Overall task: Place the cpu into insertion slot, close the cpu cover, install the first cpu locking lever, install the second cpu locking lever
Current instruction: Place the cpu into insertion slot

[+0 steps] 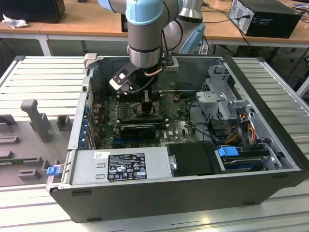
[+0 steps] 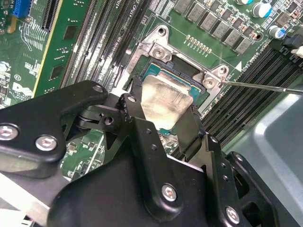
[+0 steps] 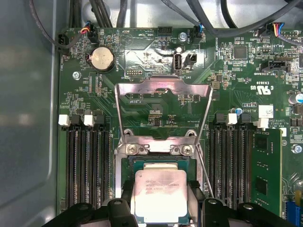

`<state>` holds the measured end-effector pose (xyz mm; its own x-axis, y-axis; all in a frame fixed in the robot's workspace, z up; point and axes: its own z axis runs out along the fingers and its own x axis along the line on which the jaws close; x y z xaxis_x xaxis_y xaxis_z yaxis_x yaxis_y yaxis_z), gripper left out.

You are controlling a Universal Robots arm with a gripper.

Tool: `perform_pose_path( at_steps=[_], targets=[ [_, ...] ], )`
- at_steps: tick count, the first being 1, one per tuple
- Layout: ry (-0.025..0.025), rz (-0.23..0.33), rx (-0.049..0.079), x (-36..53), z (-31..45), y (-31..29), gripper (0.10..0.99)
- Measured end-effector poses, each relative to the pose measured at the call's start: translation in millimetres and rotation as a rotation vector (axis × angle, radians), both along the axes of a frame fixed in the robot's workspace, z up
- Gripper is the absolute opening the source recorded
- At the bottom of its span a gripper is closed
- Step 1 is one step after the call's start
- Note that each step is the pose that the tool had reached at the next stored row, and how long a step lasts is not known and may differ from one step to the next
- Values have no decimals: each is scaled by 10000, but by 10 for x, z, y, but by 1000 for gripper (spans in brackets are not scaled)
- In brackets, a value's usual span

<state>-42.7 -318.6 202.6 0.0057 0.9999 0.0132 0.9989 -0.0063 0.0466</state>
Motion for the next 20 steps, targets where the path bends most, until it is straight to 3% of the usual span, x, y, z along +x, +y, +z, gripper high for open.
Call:
perform_pose_path(
  at_steps=[11,12,13,20],
  targets=[
    [-1,-38,0,3,-12,1,537],
    [-1,-38,1,3,-11,0,604],
    [-2,-39,5,3,-11,1,604],
    [-1,-39,5,3,53,1,588]
  ],
)
